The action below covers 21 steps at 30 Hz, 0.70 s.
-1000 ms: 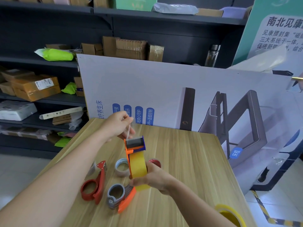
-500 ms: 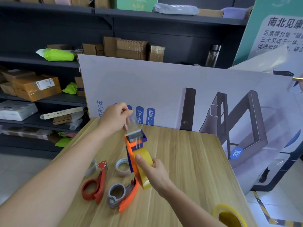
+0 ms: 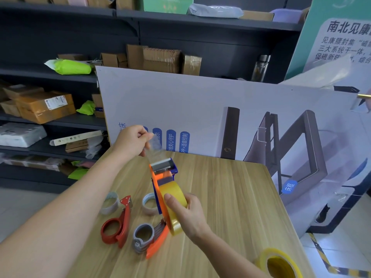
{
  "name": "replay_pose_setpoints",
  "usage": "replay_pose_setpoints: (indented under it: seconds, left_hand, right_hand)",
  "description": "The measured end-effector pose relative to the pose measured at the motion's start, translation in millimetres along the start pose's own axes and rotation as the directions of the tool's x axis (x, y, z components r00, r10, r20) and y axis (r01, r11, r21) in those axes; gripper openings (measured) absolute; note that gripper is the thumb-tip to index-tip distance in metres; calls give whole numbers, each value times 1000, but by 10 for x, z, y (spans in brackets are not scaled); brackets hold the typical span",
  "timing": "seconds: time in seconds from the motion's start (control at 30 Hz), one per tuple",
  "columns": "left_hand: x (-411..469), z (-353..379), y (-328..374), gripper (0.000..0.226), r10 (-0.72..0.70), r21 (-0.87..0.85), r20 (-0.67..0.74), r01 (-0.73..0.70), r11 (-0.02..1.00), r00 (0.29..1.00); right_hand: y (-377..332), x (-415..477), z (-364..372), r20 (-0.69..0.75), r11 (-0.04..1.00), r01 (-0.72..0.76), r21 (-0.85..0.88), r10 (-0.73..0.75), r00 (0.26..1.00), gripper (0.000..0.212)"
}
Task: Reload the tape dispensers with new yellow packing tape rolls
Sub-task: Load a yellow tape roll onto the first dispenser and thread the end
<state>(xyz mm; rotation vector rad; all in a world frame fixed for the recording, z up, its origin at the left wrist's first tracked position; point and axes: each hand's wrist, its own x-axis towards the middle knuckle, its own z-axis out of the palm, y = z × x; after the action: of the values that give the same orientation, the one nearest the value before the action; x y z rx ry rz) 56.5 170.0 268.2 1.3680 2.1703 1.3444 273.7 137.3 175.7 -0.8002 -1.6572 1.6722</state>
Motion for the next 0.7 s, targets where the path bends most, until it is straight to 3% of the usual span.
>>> replay_pose_setpoints:
  seconds: [0.2,0.33,0.57,0.7]
  left_hand:
    - [-20,101,-144,26,-87,-36,35,88,995,996]
    - [-68,264,-255,27,-164,-64,87,170,983,983]
    - [-215,552,-491,20,-366,-218,284,431,876,886]
    - [-130,534,-425,25,-339,-197,159,366,909,927]
  right_hand:
    - [-10,-33,-8,7,1000,15,16,-15,1000,40]
    - [-22,-55,-31,0,999,22,36,-22,1000,31]
    - [13,-81,-114,-26,998,-3,58,5,1000,37]
    - [69,-104,-137,-27,999,-45,18,45,999,36]
